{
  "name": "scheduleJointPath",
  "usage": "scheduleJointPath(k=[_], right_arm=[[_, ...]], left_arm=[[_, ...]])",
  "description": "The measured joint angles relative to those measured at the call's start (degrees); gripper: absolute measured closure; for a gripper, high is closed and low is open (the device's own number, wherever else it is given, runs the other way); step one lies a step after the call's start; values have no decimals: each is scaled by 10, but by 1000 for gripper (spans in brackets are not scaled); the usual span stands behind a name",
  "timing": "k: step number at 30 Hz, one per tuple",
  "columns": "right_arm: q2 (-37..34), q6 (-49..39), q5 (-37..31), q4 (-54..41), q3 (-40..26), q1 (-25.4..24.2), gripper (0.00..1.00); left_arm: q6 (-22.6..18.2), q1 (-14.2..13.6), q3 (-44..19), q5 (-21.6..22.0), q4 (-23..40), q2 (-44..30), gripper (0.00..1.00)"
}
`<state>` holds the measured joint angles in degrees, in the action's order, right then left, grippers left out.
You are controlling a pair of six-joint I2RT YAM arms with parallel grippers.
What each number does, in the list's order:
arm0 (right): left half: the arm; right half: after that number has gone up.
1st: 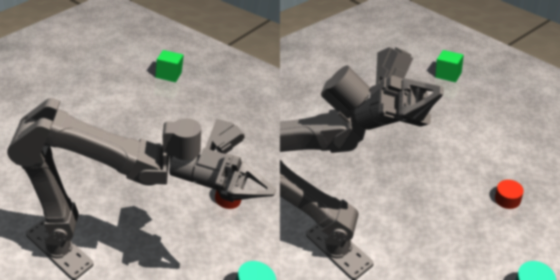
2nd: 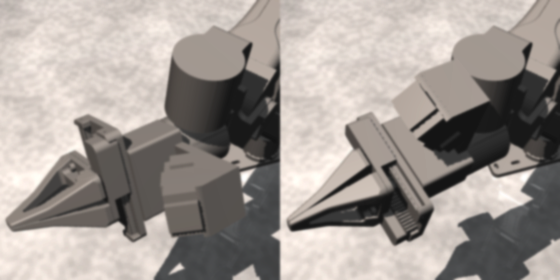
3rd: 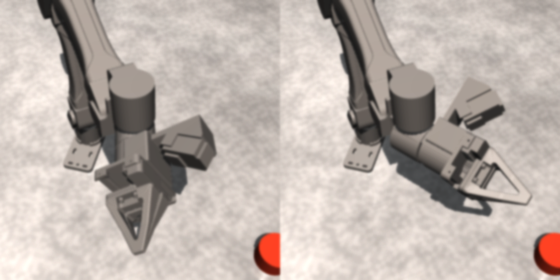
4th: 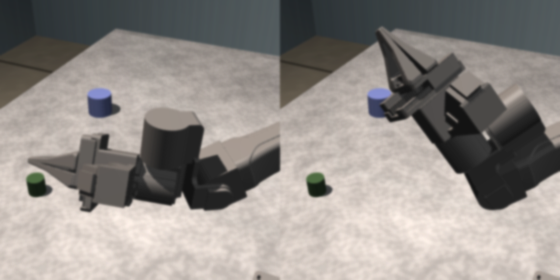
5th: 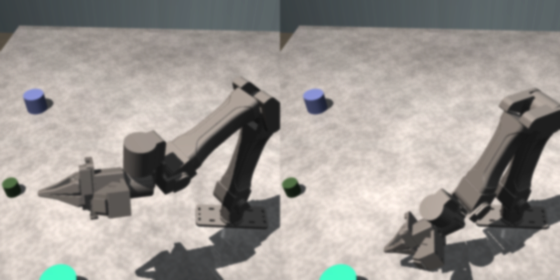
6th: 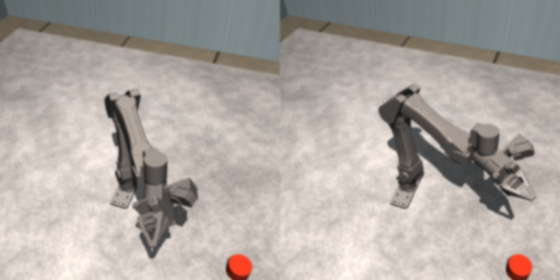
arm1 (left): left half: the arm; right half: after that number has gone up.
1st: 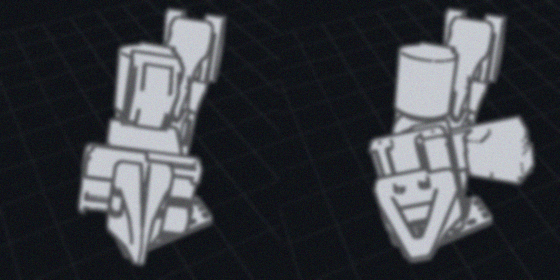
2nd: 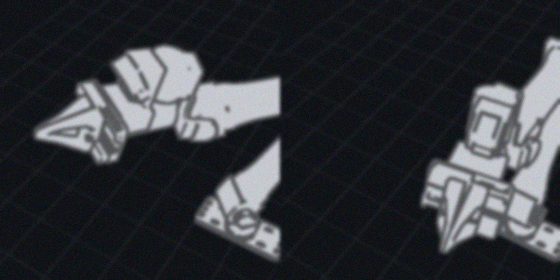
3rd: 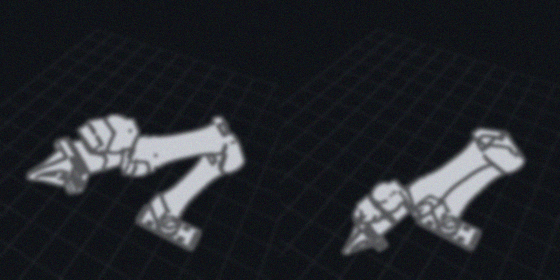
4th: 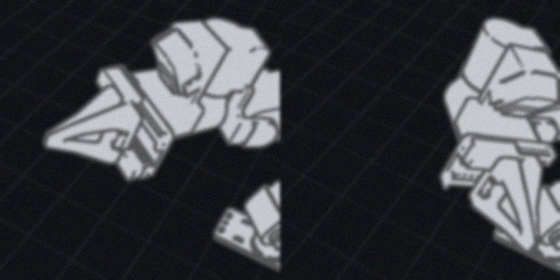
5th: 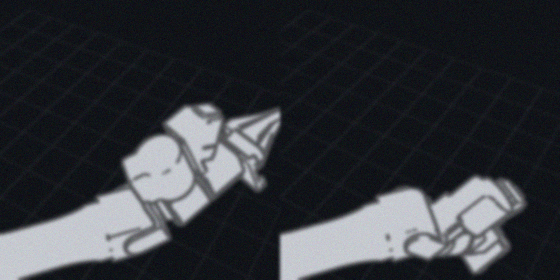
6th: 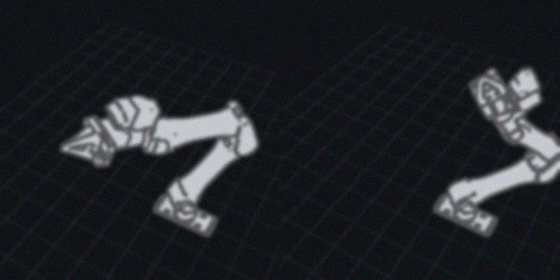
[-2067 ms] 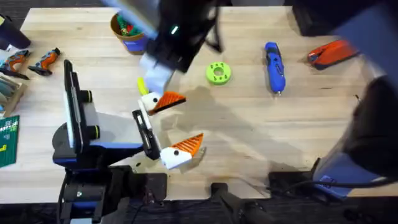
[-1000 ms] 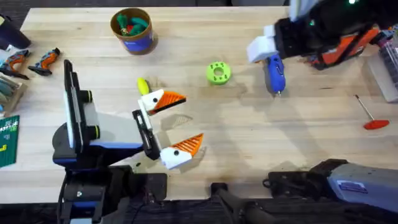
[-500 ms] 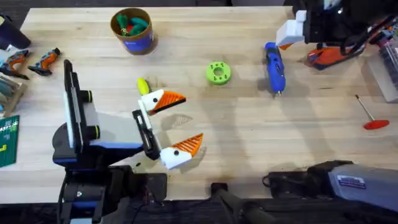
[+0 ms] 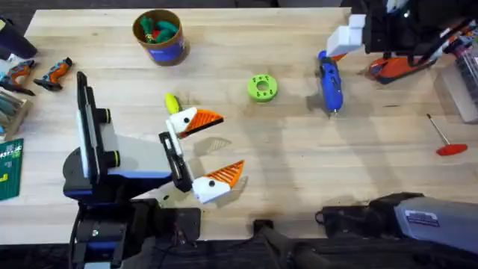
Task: Pick up the gripper from the table and insert it into the empty holder that is missing its gripper. Then pick up a screw, insert it into the mounting hole, and use the screwdriver to tighten it. Finally, clean up the table by picking up the vegetable and placing it into the bucket.
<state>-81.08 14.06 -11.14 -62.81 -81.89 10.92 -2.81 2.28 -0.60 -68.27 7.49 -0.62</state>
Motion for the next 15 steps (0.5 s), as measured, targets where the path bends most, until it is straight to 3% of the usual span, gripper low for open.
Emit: scheduleJointPath(k=[10, 11, 15], right_arm=[[0, -4, 0, 0, 0, 0, 10], [0, -4, 0, 0, 0, 0, 10], [0, -4, 0, 0, 0, 0, 12]], left_arm=[[0, 0, 0, 0, 0, 0, 15], [2, 0, 0, 0, 0, 0, 59], [0, 0, 0, 0, 0, 0, 666]])
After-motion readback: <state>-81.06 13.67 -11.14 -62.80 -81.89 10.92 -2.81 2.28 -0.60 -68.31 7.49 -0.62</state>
